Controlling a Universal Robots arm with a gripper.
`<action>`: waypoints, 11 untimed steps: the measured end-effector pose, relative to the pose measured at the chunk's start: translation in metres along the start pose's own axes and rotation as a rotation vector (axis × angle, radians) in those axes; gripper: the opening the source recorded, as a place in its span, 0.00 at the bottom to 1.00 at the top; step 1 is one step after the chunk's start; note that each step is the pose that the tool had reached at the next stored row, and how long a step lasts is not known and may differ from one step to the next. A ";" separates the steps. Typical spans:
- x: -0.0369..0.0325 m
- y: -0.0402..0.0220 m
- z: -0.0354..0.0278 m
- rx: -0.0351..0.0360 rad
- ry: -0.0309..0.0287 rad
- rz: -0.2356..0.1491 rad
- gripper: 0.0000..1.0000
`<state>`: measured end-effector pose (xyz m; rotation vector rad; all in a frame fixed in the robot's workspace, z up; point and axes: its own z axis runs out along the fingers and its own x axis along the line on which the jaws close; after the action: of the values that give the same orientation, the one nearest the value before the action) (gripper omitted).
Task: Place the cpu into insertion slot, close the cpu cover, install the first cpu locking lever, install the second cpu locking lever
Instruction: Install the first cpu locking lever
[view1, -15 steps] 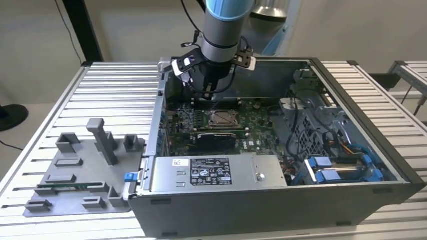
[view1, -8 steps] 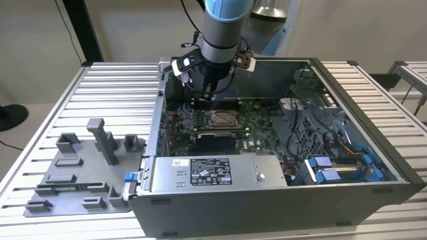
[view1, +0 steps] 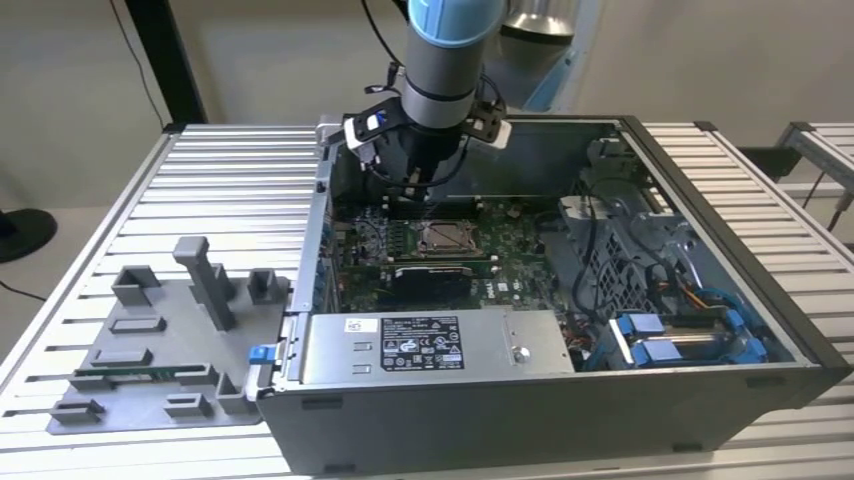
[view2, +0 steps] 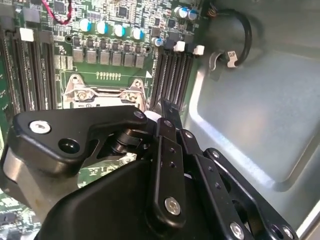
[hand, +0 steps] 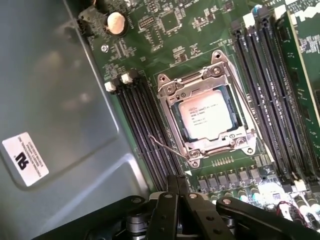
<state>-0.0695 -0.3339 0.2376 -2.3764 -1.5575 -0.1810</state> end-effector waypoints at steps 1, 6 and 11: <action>-0.0002 0.0001 0.0005 -0.0021 0.0017 0.009 0.00; -0.0011 0.0000 0.0052 -0.0100 0.0080 0.040 0.00; -0.0017 0.0002 0.0076 -0.0247 0.0180 0.099 0.00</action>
<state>-0.0704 -0.3331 0.2299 -2.4569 -1.4342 -0.2008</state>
